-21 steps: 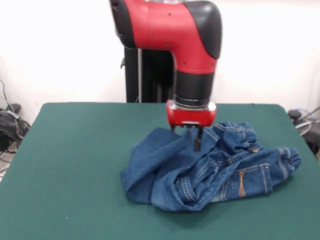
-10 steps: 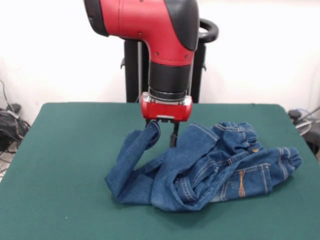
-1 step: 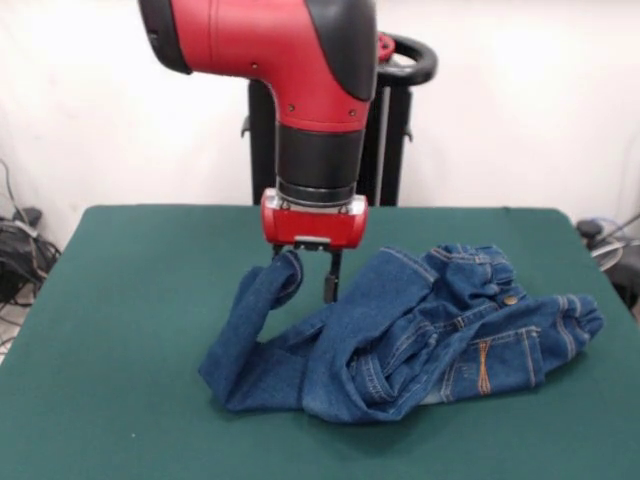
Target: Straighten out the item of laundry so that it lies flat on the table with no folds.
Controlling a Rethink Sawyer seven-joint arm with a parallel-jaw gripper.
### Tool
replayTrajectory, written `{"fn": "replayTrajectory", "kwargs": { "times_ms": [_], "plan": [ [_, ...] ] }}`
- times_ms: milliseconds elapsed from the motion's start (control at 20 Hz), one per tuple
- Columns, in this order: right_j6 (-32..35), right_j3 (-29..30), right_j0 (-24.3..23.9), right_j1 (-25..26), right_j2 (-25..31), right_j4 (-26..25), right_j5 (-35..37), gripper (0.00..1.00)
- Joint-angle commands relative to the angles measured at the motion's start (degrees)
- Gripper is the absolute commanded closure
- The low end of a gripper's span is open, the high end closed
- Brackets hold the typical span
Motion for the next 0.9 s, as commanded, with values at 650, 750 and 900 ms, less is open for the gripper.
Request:
{"fn": "replayTrajectory", "kwargs": {
  "times_ms": [650,750,900],
  "plan": [
    [-24.30,-21.54,-10.48,-0.01,16.39,-6.03,28.03,0.00],
    [-25.52,-23.27,-10.86,0.80,17.17,-6.23,29.57,0.00],
    [-26.75,-25.00,-11.10,1.35,17.85,-6.36,31.28,0.00]
  ]
}}
